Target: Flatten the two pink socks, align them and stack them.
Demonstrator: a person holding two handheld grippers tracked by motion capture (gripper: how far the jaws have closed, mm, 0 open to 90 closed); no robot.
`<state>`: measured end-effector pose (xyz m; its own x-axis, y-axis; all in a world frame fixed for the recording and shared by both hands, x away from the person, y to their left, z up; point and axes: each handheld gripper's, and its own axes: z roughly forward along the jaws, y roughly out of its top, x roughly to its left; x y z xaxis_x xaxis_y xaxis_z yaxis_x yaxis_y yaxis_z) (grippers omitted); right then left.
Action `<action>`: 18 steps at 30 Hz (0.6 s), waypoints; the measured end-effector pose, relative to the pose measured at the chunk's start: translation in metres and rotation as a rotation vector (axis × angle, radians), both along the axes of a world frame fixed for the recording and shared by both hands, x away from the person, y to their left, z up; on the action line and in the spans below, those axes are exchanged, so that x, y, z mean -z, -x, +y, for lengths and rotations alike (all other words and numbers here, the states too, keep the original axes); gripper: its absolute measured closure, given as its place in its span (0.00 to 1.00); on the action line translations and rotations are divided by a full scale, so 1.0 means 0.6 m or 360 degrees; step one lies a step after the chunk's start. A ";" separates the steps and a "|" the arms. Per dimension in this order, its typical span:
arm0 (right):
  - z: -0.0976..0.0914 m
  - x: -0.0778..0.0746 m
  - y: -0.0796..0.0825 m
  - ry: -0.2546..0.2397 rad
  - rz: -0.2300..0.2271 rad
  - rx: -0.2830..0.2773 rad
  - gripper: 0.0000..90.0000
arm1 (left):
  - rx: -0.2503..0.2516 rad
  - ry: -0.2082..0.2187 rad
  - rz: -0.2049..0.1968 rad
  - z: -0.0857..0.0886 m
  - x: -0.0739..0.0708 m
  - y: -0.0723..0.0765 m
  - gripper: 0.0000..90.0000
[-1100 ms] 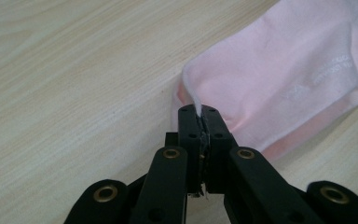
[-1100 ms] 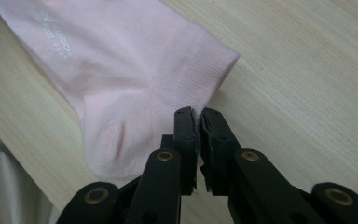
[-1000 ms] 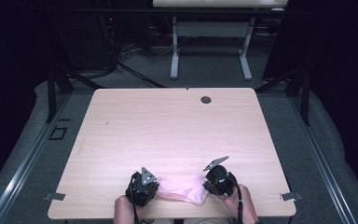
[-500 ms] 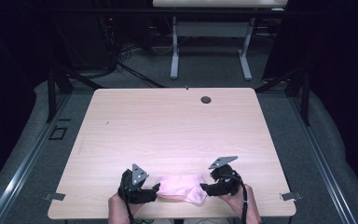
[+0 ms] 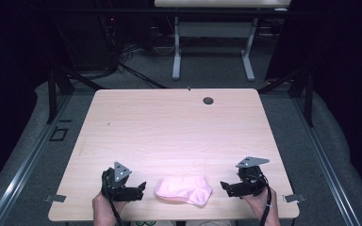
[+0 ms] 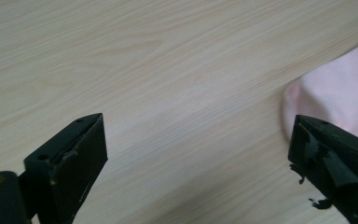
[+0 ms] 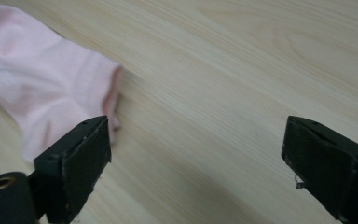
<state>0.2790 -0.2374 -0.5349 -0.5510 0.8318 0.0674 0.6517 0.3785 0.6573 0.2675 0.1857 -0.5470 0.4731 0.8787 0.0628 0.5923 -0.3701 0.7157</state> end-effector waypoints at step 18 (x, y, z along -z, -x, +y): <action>-0.100 0.086 -0.011 0.0063 -0.0080 0.0316 0.00 | -0.0178 0.0040 0.0014 0.064 0.075 -0.024 0.01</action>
